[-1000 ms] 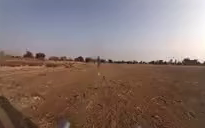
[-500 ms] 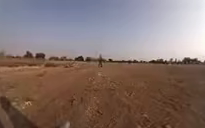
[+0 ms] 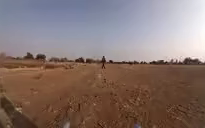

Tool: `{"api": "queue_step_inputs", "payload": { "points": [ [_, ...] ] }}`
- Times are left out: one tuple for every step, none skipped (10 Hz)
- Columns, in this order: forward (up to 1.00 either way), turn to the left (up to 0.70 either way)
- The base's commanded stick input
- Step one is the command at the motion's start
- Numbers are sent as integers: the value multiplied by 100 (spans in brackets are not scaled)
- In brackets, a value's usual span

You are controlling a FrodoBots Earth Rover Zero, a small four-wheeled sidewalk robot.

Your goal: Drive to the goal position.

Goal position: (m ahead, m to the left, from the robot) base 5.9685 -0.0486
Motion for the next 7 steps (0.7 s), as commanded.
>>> {"api": "queue_step_inputs", "payload": {
  "points": [
    [50,0],
    [50,0],
    [50,0],
    [50,0],
    [50,0],
    [50,0],
    [50,0]
  ]
}}
